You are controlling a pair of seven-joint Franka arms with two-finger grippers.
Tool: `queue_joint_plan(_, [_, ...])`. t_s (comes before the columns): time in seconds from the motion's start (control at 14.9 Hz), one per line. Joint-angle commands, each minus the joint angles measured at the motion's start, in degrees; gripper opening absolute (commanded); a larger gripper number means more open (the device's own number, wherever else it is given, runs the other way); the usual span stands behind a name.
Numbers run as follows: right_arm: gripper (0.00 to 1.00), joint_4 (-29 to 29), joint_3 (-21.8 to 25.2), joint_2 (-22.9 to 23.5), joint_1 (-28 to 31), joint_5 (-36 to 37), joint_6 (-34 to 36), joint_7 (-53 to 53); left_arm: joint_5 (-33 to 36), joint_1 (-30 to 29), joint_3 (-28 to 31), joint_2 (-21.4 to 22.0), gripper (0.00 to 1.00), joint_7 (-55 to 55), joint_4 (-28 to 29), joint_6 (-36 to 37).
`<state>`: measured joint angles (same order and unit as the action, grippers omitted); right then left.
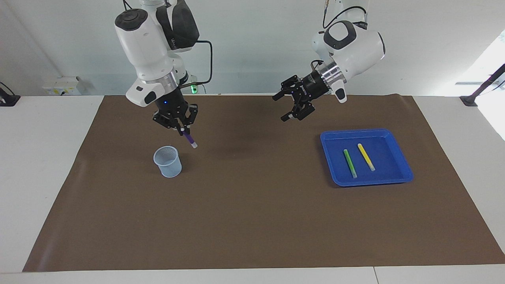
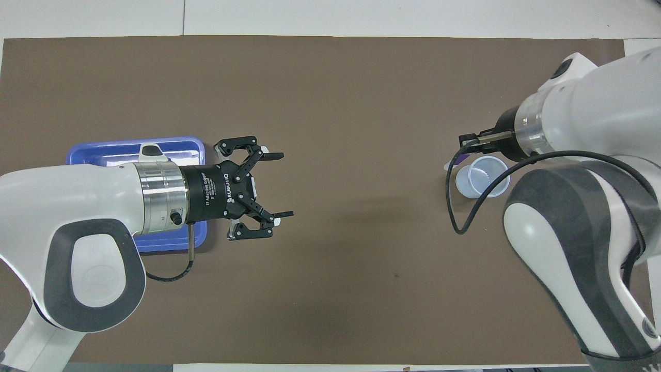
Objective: Transfer and insert pens with both arms
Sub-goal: 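Carry the pen to the cup with the right gripper while the left gripper withdraws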
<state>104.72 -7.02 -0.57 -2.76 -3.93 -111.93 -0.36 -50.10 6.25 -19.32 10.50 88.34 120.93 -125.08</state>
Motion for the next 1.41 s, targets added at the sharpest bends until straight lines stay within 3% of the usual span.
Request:
queue_joint_plan(0.0, [0.00,8.37,3.31,-4.60,0.12,1.82,-5.12,-6.56,12.01,-1.15,0.16,1.01,1.00,-0.18,-1.48,6.85])
queue_joint_plan(0.2, [0.00,16.81,5.96,-7.42,0.12,1.82,-12.05,-10.88,16.77,-4.92,0.25,1.27,1.00,-4.81,-1.57,13.44])
queue_joint_plan(0.54, [0.00,21.92,7.46,-6.02,0.12,1.82,-20.15,-13.71,24.67,-10.72,0.25,1.62,1.00,-26.15,-1.75,19.44])
queue_joint_plan(0.67, [0.00,23.24,7.55,-5.59,0.12,1.82,-22.01,-13.71,29.08,-15.10,0.33,1.54,1.00,-40.89,-1.84,19.53])
queue_joint_plan(1.07, [0.00,25.97,7.64,-3.83,0.21,1.82,-26.49,-13.71,40.32,-26.54,0.42,-1.26,1.00,-73.52,-1.49,16.37])
queue_joint_plan(1.34, [0.00,26.32,7.72,-2.86,0.21,1.82,-27.64,-13.62,51.66,-26.29,0.33,-9.08,1.00,-78.93,-1.40,6.46])
